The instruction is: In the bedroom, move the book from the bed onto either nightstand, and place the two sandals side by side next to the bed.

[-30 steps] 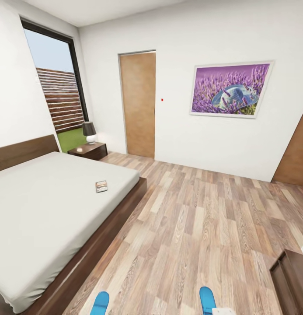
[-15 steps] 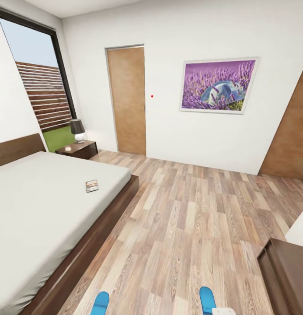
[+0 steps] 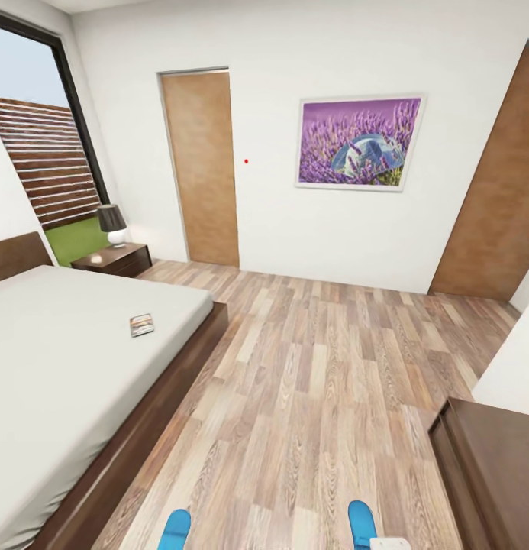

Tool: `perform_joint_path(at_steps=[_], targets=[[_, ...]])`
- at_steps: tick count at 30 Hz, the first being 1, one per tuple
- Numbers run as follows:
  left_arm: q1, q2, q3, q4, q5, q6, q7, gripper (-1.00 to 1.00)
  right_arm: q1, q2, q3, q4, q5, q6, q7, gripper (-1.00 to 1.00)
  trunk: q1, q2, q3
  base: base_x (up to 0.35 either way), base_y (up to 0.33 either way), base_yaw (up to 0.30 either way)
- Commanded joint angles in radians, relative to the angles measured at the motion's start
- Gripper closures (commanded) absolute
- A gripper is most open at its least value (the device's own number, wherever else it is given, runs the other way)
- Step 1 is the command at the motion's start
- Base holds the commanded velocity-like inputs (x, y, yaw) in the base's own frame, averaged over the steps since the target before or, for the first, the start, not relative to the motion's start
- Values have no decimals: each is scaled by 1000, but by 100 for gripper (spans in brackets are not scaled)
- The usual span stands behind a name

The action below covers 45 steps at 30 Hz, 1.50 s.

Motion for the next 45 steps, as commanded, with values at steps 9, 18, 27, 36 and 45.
perform_joint_path(at_steps=[9, 18, 27, 36, 45], targets=[[0, 2, -9, -3, 10, 6, 6, 100, -1, 1, 8, 1, -12, -5, -3, 100, 1, -2, -15, 0, 0, -168], [0, 2, -9, -3, 10, 6, 6, 100, 3, 1, 8, 0, -12, -5, -3, 100, 1, -2, -28, 0, 0, -170], [0, 2, -9, -3, 10, 6, 6, 100, 5, 1, 8, 0, -11, -5, -3, 100, 1, -2, -41, 0, 0, -171], [1, 2, -9, -3, 10, 6, 6, 100, 5, 0, 8, 0, -11, -5, -3, 100, 1, -2, -49, 0, 0, -102], [0, 2, -9, -3, 10, 6, 6, 100, 8, 0, 9, -2, -8, -4, -3, 100, 1, -2, -50, 0, 0, -8]])
